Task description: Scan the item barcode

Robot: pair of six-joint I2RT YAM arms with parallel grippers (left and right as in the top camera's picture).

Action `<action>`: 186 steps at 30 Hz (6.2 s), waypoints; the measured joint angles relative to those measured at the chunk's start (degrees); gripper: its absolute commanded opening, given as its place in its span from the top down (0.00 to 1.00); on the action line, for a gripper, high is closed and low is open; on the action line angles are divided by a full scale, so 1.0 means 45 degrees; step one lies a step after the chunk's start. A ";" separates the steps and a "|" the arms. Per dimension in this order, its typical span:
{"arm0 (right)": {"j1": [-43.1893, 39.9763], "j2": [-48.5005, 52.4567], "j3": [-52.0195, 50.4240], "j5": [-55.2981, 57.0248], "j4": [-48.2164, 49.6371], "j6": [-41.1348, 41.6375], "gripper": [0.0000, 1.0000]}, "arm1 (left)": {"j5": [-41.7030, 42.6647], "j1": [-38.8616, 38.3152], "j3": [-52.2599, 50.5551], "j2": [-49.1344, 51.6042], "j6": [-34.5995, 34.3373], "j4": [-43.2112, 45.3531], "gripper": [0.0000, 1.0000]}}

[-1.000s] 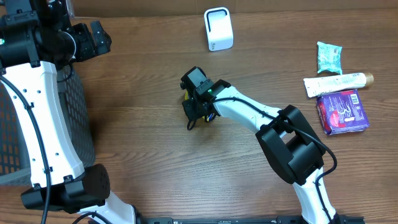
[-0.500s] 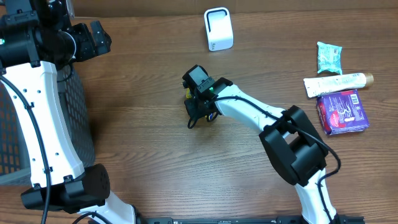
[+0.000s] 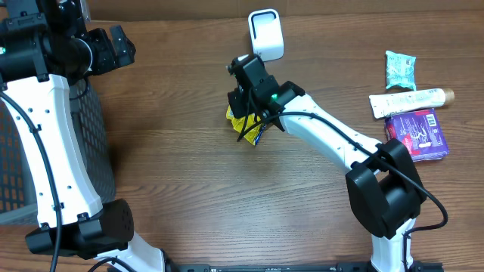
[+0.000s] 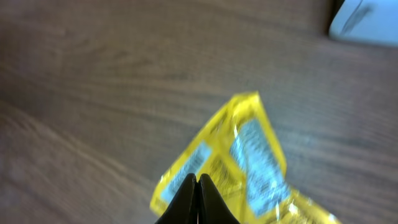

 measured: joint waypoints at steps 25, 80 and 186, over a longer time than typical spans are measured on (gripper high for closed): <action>0.0175 0.2176 0.0005 -0.0427 0.0525 0.0325 0.96 | 0.0000 0.0000 0.0000 0.0000 0.0000 -0.0005 0.01; 0.1219 0.3177 0.2093 -0.1656 -0.1438 0.1185 0.79 | 0.0000 0.0000 0.0000 0.0000 0.0000 0.0000 0.01; -0.0704 0.0029 -0.5333 -0.2093 0.4969 0.7611 0.57 | 0.0000 0.0000 0.0000 0.0000 0.0000 0.0000 0.00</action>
